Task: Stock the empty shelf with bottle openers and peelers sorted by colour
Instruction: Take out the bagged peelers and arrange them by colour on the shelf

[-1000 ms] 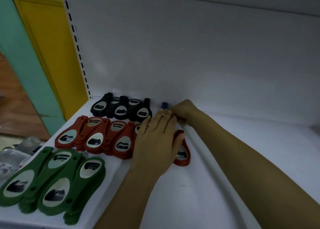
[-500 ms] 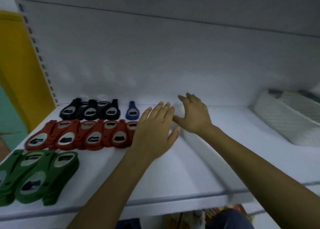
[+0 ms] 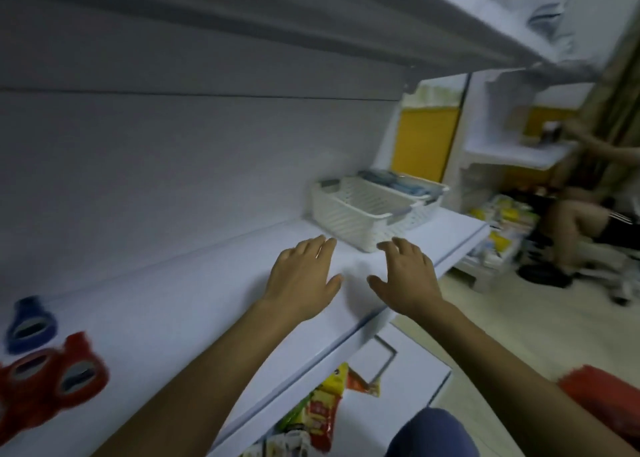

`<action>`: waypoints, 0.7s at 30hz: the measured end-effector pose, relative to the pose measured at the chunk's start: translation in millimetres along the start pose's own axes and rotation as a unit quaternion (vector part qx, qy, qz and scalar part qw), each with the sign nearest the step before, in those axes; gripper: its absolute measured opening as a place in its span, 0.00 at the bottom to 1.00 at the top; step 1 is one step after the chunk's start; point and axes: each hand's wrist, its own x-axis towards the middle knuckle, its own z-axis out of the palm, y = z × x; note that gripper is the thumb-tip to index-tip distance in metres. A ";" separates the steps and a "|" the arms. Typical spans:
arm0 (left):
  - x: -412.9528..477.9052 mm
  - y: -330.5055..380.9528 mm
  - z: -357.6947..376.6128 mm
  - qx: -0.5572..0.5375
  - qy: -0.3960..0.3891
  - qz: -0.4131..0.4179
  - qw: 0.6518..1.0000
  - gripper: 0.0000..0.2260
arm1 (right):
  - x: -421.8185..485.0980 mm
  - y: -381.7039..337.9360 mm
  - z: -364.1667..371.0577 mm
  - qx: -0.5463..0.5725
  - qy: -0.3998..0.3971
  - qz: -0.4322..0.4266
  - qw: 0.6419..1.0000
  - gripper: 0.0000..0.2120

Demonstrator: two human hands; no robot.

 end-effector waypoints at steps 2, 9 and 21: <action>28.2 12.3 7.3 -0.022 -0.009 0.008 1.000 0.30 | 1.8 27.9 -1.2 0.001 0.005 0.037 0.999 0.32; 141.6 32.4 33.8 0.020 0.019 0.063 0.998 0.30 | 55.7 106.8 -3.3 0.008 0.016 0.100 0.995 0.30; 167.4 21.4 66.5 -0.063 0.135 0.129 0.980 0.24 | 216.8 157.3 17.6 0.028 -0.018 -0.005 0.999 0.22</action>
